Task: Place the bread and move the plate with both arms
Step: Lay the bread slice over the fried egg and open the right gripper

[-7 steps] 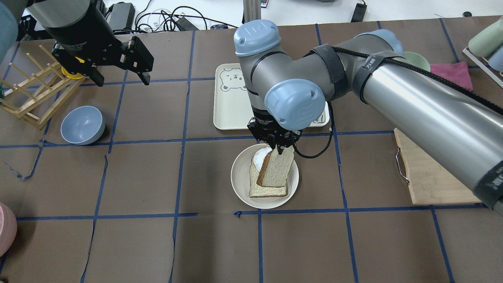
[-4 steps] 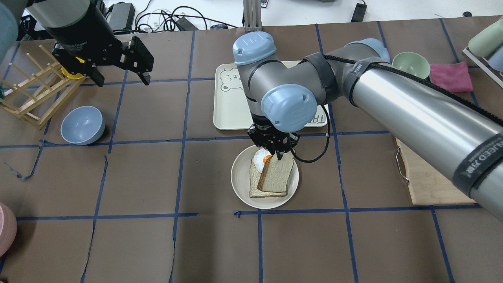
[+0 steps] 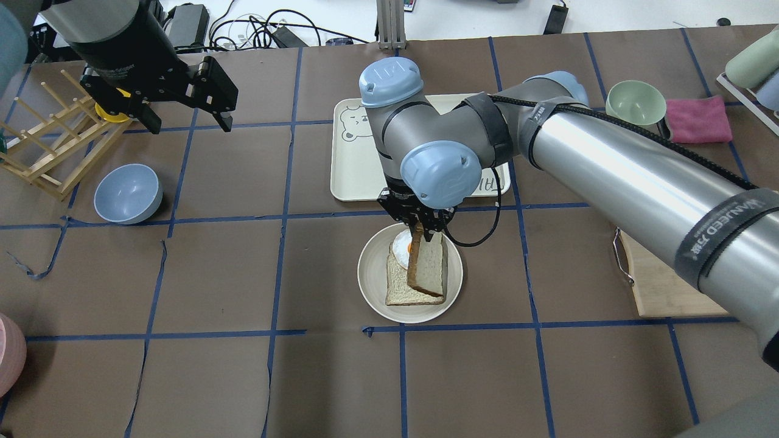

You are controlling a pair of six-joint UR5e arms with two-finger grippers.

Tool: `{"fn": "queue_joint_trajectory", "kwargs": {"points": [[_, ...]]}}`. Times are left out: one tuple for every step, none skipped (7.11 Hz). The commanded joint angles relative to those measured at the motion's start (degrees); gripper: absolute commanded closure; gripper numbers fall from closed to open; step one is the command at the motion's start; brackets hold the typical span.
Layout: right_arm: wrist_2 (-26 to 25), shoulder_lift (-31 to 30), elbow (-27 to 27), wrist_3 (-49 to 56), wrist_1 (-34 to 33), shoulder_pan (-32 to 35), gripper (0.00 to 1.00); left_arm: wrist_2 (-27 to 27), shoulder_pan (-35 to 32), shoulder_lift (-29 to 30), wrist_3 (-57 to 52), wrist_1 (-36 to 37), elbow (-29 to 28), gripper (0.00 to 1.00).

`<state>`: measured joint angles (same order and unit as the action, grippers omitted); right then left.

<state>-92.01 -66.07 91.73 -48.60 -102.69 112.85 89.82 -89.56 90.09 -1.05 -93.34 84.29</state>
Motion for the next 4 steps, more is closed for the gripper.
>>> {"fn": "queue_joint_trajectory", "kwargs": {"points": [[0.17,-0.28,-0.32,0.78,-4.26,-0.09,0.0,0.0,0.0,0.0,0.0,0.0,0.0,0.0],[0.08,-0.72,-0.76,2.44,-4.27,-0.87,0.0,0.0,0.0,0.0,0.0,0.0,0.0,0.0],[0.08,-2.11,-1.98,3.07,-4.45,-1.14,0.0,0.0,0.0,0.0,0.0,0.0,0.0,0.0],[-0.36,-3.87,-2.52,5.16,-4.28,-1.84,0.0,0.0,0.0,0.0,0.0,0.0,0.0,0.0]]}}
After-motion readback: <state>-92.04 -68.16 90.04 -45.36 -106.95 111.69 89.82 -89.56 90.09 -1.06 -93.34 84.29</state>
